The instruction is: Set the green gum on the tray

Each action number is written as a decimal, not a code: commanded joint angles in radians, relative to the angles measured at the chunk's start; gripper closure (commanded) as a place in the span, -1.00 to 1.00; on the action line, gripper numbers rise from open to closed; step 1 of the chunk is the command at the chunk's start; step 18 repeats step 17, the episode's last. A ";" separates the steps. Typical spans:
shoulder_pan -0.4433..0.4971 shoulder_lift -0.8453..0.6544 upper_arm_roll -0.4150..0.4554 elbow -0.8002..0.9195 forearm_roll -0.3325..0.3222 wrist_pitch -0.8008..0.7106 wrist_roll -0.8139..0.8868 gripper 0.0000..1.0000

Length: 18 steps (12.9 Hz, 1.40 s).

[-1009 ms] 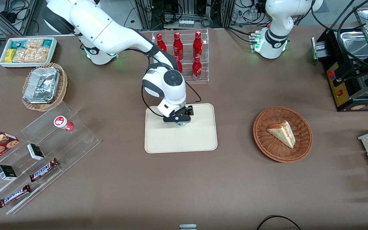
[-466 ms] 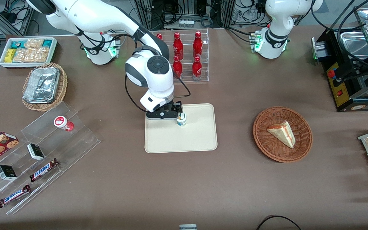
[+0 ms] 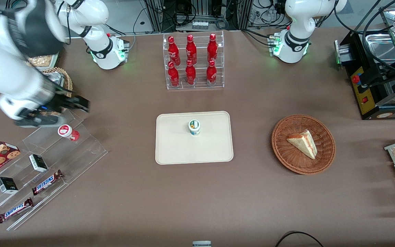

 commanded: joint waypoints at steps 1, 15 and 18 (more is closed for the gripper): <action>0.034 0.012 -0.068 -0.018 0.018 -0.014 -0.065 -1.00; 0.034 -0.025 -0.234 0.033 0.006 -0.071 -0.113 -1.00; 0.035 -0.008 -0.233 0.065 0.004 -0.072 -0.109 -1.00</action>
